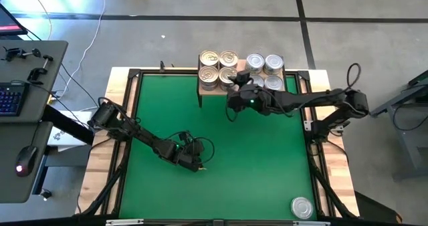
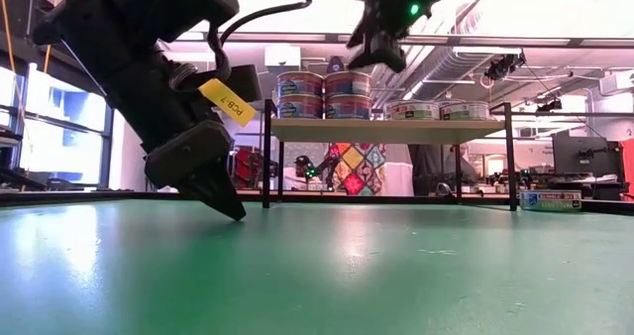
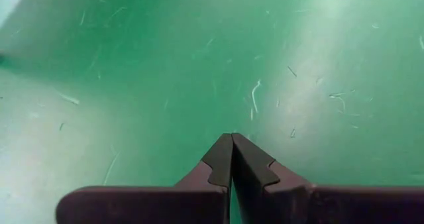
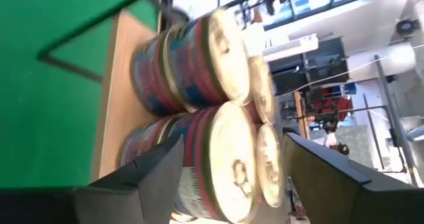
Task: Stack canned seafood by type on shelf
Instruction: Stack the green tuna can on top of the green tuna can on the shelf
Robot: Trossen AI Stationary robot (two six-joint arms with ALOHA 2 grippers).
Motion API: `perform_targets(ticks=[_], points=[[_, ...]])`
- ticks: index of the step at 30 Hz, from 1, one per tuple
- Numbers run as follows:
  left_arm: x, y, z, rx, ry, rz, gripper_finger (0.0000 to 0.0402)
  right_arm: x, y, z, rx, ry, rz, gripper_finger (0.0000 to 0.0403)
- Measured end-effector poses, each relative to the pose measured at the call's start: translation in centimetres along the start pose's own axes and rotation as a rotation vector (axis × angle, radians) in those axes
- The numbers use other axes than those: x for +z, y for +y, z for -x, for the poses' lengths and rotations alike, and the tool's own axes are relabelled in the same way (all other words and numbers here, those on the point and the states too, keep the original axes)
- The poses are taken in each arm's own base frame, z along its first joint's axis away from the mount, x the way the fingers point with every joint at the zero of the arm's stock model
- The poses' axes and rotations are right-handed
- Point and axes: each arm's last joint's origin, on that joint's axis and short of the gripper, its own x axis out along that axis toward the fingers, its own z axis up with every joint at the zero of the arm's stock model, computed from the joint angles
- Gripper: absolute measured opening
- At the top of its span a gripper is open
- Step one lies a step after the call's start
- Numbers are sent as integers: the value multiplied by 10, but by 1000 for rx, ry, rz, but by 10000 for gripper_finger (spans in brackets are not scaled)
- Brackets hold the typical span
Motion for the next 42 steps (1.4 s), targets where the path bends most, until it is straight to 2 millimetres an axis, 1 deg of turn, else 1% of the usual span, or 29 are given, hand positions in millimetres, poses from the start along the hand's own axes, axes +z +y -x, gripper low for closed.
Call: perform_targets(ticks=[2, 5, 8, 10, 13, 15, 16, 18, 20, 22, 24, 26, 29, 32, 33, 34, 38, 42], points=[[0, 0, 0, -2, -2, 2, 0, 4, -2, 13, -2, -27, -27, 253], [1, -1, 0, -5, -7, 7, 0, 9, 0, 36, 47, -59, -96, 253], [2, -1, 0, -9, -13, 12, 0, 9, 10, 63, 171, -69, -176, 254], [2, -1, 0, -12, -16, 14, 0, 5, 20, 80, 312, -56, -243, 254], [4, -2, 0, -20, -30, 16, 0, -3, 37, 101, 571, 31, -358, 254], [6, -4, 0, -33, -50, 4, 0, -10, 49, 114, 726, 146, -441, 254], [7, -5, 0, -40, -62, -1, 0, -13, 54, 120, 783, 211, -474, 254], [10, -6, 0, -53, -86, -16, 0, -21, 66, 132, 834, 347, -513, 250], [13, -7, 0, -66, -112, -34, 0, -33, 78, 142, 827, 483, -497, 239], [15, -8, 1, -75, -135, -48, 0, -49, 91, 148, 793, 630, -472, 217], [17, -9, 1, -80, -147, -60, 0, -67, 101, 149, 706, 762, -479, 185], [17, -9, 1, -81, -151, -61, 0, -82, 111, 146, 590, 843, -516, 147], [17, -9, 1, -79, -149, -67, 0, -102, 122, 138, 418, 903, -590, 85], [17, -9, 1, -78, -151, -85, 0, -118, 130, 131, 249, 901, -659, 24], [17, -9, 1, -78, -151, -85, 0, -122, 132, 129, 204, 894, -681, 13], [18, -8, 0, -78, -151, -83, 0, -126, 134, 127, 170, 886, -689, 7], [18, -8, 0, -76, -150, -82, 0, -142, 137, 119, 81, 915, -703, 16], [18, -8, 0, -76, -150, -82, 0, -158, 143, 115, 43, 950, -673, 3]])
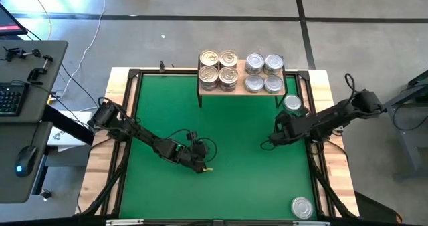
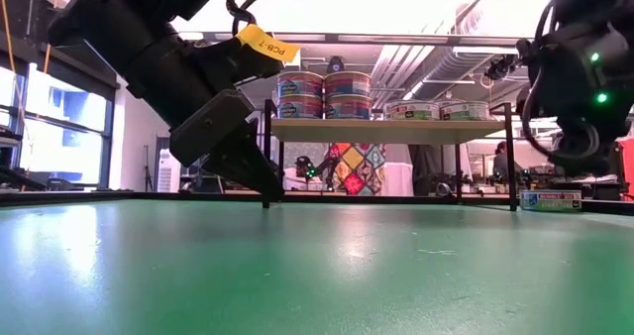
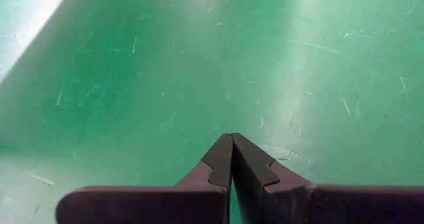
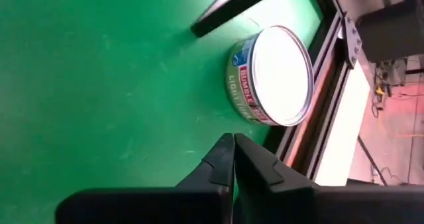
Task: Stack canned seafood by type on shelf
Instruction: Stack the green tuna can on top of the green tuna can on the shelf
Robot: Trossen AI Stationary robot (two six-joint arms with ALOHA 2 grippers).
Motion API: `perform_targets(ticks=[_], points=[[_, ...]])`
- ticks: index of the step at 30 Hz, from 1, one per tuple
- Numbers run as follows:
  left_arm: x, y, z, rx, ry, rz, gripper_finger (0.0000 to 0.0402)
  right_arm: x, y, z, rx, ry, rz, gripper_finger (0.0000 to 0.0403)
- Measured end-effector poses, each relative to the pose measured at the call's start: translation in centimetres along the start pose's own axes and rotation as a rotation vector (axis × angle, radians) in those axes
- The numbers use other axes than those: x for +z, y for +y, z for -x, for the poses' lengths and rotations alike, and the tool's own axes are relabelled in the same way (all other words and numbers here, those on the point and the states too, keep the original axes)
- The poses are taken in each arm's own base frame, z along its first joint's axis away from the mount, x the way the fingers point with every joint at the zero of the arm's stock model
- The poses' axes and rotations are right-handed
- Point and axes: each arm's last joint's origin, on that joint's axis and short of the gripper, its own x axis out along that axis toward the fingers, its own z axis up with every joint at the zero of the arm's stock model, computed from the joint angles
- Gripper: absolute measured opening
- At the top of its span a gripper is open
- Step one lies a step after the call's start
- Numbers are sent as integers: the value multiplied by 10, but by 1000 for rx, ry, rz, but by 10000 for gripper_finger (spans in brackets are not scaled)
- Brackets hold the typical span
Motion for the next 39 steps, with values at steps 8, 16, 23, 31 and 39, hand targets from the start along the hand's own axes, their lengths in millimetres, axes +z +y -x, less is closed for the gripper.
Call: perform_targets(ticks=[8, 16, 23, 31, 39], points=[[0, 0, 0, -2, -4, 3, 0, -1, -4, -28, -67, -13, -107, 1], [1, -1, 0, -6, -12, 8, 0, 3, -7, -46, -48, 67, -157, 0], [1, -1, 0, -6, -12, 8, 0, 9, -1, -50, 82, 125, -99, 0], [1, -1, 0, -30, -2, 9, 0, 14, -2, -41, 92, 145, -116, 0], [1, -1, 0, -31, -1, 9, 0, 12, -17, -43, -122, 72, -229, 0]])
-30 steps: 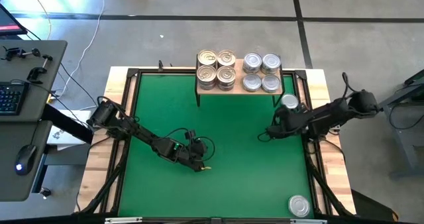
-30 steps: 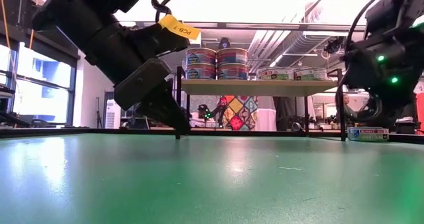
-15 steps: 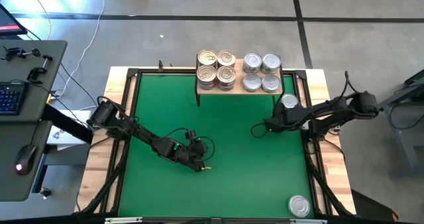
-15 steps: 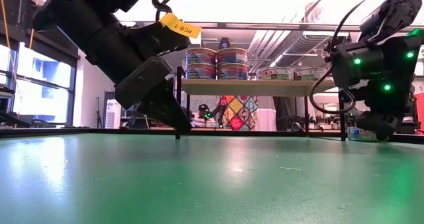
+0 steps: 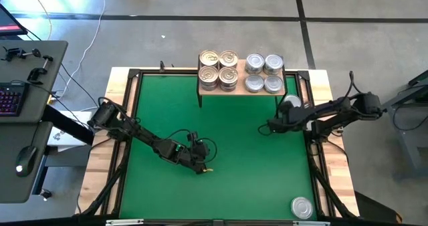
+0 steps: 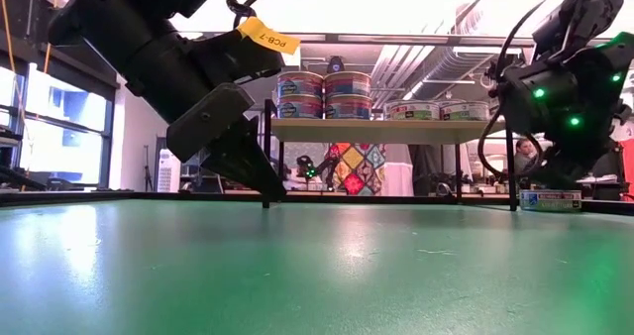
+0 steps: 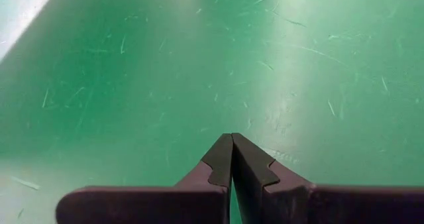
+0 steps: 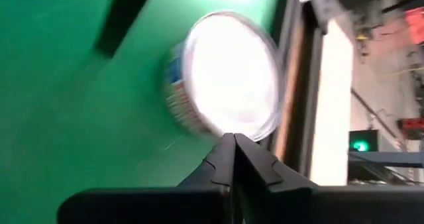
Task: Stack canned seafood by type on shelf
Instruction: Stack the green tuna can on top of the green tuna can on the shelf
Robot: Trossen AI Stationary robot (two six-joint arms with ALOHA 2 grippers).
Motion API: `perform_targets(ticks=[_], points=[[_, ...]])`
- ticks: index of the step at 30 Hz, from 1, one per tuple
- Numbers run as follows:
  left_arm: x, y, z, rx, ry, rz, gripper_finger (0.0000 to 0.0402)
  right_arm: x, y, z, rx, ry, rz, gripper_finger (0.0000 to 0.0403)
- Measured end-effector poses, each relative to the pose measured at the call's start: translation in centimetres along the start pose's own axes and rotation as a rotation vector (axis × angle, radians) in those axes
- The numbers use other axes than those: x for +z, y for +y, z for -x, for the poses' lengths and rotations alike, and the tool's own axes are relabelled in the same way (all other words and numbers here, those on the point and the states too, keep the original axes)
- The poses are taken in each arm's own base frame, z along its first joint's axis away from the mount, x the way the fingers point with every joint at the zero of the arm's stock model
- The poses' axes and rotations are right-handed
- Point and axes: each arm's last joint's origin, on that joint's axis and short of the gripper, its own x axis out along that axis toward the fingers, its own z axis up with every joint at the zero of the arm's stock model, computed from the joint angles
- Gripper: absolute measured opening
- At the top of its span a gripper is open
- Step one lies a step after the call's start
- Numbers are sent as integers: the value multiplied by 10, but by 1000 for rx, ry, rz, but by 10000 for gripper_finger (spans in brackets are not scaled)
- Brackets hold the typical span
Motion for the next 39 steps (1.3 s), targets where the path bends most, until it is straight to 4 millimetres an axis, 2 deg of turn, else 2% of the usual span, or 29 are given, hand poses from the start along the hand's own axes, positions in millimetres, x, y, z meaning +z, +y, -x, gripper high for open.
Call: perform_targets(ticks=[5, 10, 16, 25, 29, 39], points=[[0, 0, 0, 0, 0, 0, 0, 7, -2, -5, -48, -56, -46, 0], [0, 0, 0, -1, 0, 0, 0, 13, -4, -13, -52, -21, -46, 0], [0, 0, 0, -1, 0, 0, 0, 10, -1, -27, -10, 17, -20, 0], [0, 0, 0, -1, 0, 0, 0, 11, -1, -28, 12, 41, -10, 0], [0, 0, 0, -1, -1, 1, 0, 10, 0, -24, 38, 58, -5, 0], [0, -1, 0, -22, 6, 10, 0, 20, 8, 6, 193, 162, 10, 0]])
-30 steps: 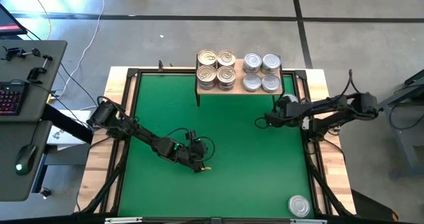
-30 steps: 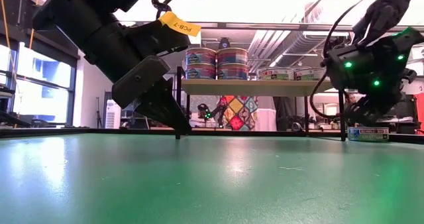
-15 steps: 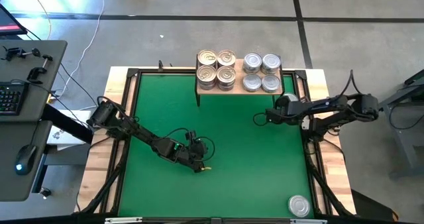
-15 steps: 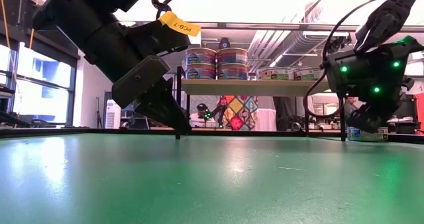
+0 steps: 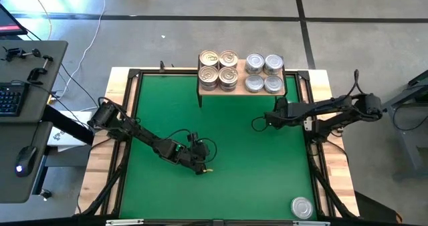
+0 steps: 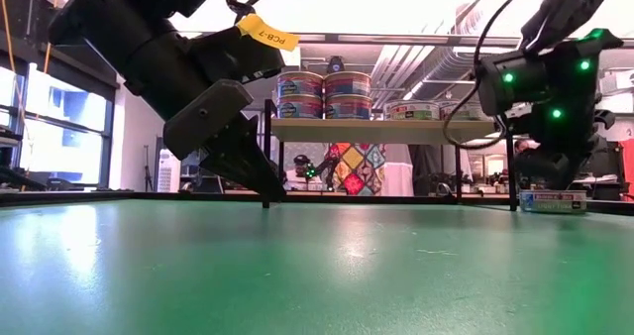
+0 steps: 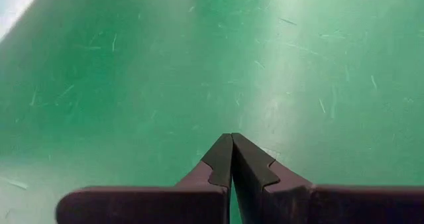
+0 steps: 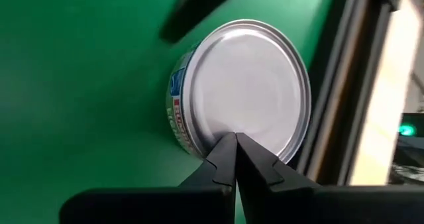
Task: Stack canned seafood by type on shelf
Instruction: Stack the green tuna can on top of the green tuna can on the shelf
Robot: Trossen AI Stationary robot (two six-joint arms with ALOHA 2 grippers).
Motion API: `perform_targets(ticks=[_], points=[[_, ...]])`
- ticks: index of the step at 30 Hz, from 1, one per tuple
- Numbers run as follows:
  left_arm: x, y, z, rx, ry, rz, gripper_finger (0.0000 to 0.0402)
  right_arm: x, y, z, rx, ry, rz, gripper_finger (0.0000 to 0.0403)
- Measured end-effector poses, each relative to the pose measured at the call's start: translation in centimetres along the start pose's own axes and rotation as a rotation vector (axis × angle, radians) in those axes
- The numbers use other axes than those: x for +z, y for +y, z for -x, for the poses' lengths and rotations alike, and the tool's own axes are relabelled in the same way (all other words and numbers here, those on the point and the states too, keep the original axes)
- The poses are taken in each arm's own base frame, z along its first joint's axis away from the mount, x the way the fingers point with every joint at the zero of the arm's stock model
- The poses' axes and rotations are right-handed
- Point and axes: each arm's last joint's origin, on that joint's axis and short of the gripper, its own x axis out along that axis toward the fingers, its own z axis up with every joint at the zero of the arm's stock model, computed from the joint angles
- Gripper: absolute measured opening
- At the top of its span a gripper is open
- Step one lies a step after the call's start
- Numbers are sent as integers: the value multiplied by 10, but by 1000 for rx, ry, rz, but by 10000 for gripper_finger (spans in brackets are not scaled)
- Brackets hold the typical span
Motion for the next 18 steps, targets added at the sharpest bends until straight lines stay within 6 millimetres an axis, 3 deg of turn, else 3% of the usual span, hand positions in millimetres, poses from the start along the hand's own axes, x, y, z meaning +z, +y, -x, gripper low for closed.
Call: perform_targets(ticks=[11, 18], points=[[0, -1, 1, -3, -2, -1, 0, -15, 27, 33, 255, 67, 66, 0], [4, -3, 1, -19, -39, 14, 0, -25, 66, 60, 617, -90, 127, 0]])
